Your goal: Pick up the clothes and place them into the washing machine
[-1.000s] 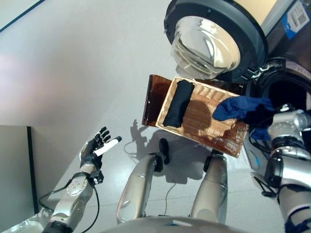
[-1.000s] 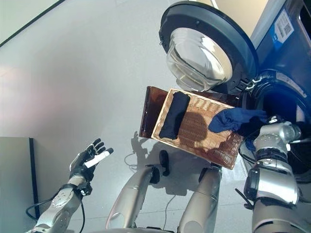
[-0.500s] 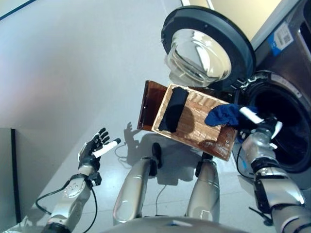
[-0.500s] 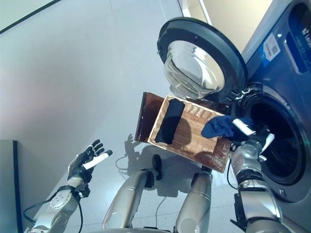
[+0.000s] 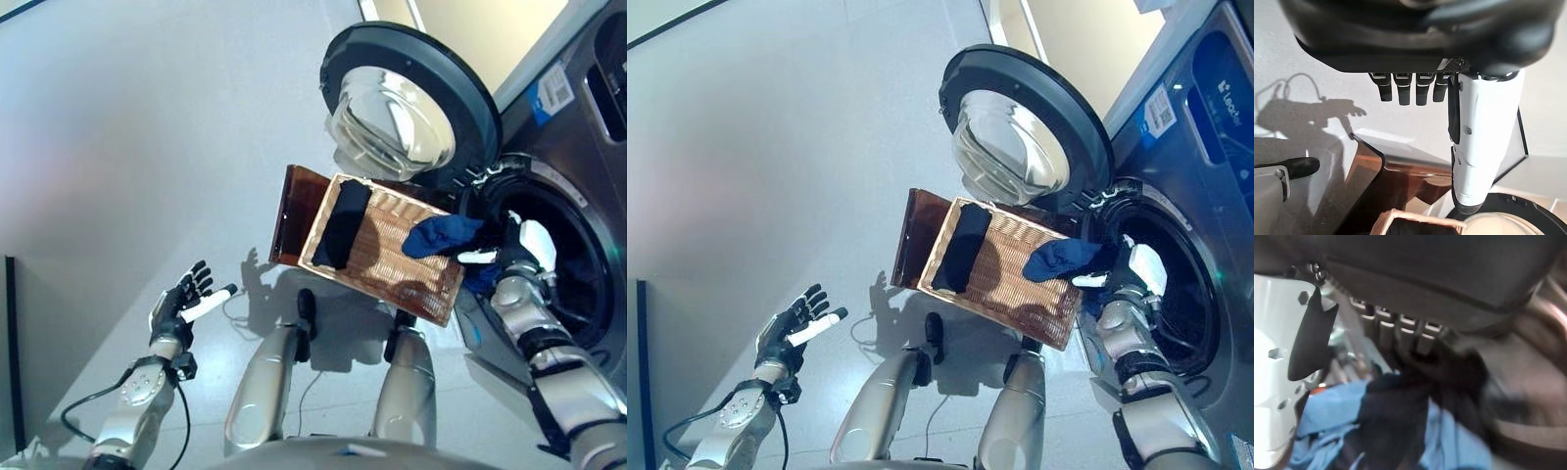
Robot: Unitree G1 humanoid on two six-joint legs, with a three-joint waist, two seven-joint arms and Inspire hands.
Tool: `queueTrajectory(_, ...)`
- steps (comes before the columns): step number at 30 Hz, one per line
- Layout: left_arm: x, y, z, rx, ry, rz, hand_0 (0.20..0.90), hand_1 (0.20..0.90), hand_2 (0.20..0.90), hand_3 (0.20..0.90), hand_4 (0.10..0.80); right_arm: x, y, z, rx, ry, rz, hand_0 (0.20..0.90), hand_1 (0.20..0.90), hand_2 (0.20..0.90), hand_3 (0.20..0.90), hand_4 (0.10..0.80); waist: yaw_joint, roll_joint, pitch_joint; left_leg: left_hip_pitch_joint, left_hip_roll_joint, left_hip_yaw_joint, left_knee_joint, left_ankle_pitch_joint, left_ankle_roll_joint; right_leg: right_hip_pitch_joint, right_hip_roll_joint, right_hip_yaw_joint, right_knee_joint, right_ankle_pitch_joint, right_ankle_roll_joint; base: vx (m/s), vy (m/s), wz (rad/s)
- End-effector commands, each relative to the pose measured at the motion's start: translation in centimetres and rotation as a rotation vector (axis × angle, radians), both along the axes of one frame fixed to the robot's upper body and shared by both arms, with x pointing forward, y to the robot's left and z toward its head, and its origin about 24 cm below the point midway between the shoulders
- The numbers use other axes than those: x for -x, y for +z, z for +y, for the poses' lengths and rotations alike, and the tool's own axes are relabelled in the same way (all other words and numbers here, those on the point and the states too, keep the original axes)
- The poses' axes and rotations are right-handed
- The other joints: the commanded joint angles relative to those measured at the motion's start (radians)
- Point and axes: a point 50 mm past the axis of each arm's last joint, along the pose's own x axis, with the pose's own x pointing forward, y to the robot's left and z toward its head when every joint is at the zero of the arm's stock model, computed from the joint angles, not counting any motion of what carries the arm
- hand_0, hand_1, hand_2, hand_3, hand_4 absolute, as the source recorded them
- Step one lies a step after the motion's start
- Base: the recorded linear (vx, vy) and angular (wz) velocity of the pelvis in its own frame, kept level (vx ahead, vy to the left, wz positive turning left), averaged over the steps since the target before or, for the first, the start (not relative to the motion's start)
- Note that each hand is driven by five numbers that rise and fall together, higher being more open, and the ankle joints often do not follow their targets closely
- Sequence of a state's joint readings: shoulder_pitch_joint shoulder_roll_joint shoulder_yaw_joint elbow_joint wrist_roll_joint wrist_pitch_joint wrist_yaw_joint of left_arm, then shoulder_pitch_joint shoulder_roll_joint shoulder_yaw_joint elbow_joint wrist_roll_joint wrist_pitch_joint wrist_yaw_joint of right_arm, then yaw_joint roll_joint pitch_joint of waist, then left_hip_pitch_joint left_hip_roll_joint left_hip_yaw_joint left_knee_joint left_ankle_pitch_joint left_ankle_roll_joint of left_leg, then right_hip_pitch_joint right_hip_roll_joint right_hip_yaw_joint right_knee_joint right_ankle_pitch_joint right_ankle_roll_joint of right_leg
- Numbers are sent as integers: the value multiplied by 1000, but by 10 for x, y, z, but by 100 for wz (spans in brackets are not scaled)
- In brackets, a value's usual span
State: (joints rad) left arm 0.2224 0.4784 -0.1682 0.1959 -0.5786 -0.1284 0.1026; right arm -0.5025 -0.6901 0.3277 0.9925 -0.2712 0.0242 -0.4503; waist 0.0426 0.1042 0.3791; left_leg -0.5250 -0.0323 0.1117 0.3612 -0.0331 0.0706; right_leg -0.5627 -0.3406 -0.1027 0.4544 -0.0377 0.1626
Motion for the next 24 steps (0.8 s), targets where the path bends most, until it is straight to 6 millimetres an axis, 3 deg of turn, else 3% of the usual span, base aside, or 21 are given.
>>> queueTrajectory(1,3,25,18,-83,-2,-135,900,900,900,900,800,-5,34,-16,309,93,29,900,900,900,900,800,1,-5,-42,12,106,-113,-32,32,-173,38,-32,29,-78,102,23,0,0,0)
queueTrajectory(5,1,26,12,-81,-39,-141,900,900,900,900,800,-11,33,-14,556,166,184,900,900,900,900,800,7,1,-42,0,107,-117,-17,26,-175,21,-32,33,-63,95,21,0,0,0)
queueTrajectory(7,0,26,11,-83,-42,-143,900,900,900,900,800,-14,33,-11,585,171,194,900,900,900,900,800,8,3,-41,-3,109,-115,-13,25,-175,16,-32,35,-60,95,20,0,0,0)
queueTrajectory(24,-7,34,8,-81,-24,-194,900,900,900,900,800,-27,15,14,565,113,230,900,900,900,900,800,28,23,-19,-48,108,-111,26,18,-172,-28,-37,41,-24,89,18,0,0,0)
